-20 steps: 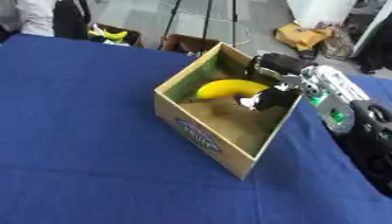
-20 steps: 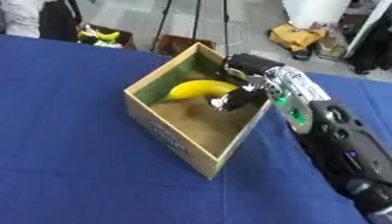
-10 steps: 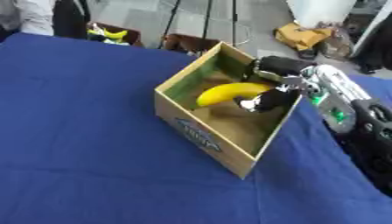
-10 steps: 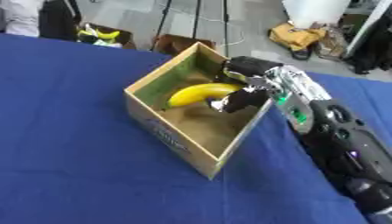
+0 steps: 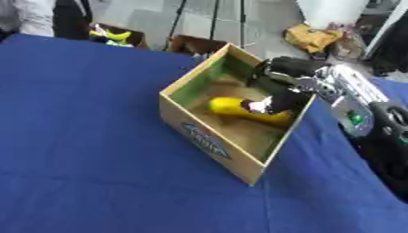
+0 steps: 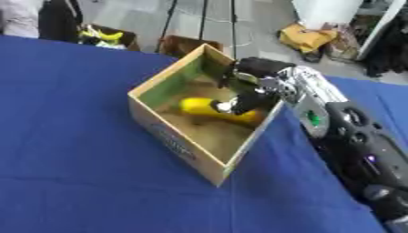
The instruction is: Pick up objects on the table and place them in the box.
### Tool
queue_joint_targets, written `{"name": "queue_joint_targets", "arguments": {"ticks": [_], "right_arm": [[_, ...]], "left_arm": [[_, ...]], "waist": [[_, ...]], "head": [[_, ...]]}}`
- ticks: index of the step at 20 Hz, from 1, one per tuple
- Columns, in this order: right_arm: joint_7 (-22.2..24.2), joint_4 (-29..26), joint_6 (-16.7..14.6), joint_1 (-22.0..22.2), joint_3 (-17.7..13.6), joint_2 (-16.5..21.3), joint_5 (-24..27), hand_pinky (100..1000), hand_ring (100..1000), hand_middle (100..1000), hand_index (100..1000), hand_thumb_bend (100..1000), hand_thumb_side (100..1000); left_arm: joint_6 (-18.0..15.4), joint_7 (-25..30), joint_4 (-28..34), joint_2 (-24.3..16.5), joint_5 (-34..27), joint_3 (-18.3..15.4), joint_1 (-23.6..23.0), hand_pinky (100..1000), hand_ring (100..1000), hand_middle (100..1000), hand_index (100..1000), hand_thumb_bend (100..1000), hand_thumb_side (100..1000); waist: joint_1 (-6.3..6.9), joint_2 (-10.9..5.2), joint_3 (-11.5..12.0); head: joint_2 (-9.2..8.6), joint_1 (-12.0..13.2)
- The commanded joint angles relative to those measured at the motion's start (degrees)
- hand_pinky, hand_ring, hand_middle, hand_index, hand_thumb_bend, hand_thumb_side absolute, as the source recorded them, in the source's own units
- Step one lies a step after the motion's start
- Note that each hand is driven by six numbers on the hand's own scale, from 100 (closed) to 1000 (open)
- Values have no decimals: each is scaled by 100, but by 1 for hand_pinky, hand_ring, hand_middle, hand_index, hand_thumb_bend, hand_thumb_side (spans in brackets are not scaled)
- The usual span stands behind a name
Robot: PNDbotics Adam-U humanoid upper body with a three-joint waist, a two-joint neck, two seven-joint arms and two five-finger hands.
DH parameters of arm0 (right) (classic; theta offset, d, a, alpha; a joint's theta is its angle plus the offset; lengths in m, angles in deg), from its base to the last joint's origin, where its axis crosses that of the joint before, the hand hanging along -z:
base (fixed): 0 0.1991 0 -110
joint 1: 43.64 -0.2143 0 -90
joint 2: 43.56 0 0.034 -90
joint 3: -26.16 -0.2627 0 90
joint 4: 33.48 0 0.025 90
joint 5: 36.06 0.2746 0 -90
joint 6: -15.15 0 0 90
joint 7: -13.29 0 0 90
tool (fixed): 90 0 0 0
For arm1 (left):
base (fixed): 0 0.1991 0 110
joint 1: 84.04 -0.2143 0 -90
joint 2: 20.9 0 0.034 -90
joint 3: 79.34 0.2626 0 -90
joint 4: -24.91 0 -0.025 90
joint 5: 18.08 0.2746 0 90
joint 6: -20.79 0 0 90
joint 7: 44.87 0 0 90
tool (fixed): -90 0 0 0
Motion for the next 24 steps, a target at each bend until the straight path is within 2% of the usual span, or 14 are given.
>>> {"name": "queue_joint_targets", "arguments": {"ticks": [1,3,13,19,24], "right_arm": [[-45,-148,11,-97,-101,251,85,784,866,718,832,538,820],[-56,-172,15,-88,-118,266,116,788,868,727,839,568,822],[-252,-549,137,-4,-239,423,439,779,851,679,796,408,803],[-346,-1237,251,322,-367,749,725,780,848,669,784,373,840],[-515,-2078,493,829,-677,971,1118,785,842,647,780,332,852]], "left_arm": [[-2,13,88,-58,21,-18,34,181,261,333,495,100,1000],[4,14,88,-62,21,-21,33,181,261,334,495,100,1000],[22,11,88,-86,21,-44,-8,181,261,334,496,100,1000],[25,-17,88,-98,24,-71,-48,181,261,334,496,100,1000],[30,-48,88,-95,8,-92,-79,180,261,334,496,100,1000]], "waist": [[32,-147,-22],[34,-158,-39],[66,-236,-127],[111,-286,-203],[187,-343,-278]], "head": [[-15,20],[-10,26],[42,43],[92,102],[114,183]]}}
